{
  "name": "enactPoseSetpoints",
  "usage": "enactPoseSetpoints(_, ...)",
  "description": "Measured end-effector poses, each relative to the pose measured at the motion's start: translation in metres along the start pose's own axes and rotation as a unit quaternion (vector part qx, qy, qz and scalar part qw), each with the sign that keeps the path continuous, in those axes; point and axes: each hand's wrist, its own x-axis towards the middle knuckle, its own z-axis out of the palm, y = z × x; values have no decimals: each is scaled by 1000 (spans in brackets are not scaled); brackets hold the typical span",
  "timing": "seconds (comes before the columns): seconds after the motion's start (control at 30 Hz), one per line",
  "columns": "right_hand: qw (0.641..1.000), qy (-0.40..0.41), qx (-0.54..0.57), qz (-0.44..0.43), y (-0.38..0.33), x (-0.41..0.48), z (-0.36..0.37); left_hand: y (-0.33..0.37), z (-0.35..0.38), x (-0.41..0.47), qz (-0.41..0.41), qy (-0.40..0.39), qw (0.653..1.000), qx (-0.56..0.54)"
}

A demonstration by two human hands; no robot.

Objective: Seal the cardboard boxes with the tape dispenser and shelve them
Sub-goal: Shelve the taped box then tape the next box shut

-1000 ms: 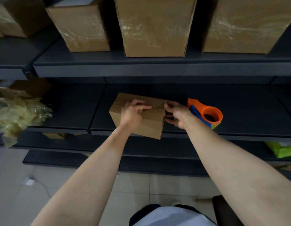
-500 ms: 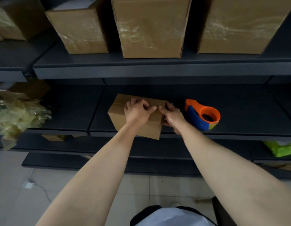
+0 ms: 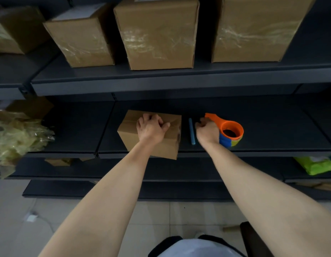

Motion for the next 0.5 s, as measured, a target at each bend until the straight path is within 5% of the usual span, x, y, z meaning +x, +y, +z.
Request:
enactPoseSetpoints(0.17,964,54,-251,64,34,18,-30,2,-2,-3,0,5,1000,-20)
enactPoseSetpoints(0.33,944,-36,-312,104,64,25,-42,5,-1,-6,11,14,1000,2)
enactPoseSetpoints(0.5,969,76,-234,5,59,22,-45,8,-5,-2,-18,-2,998,-55)
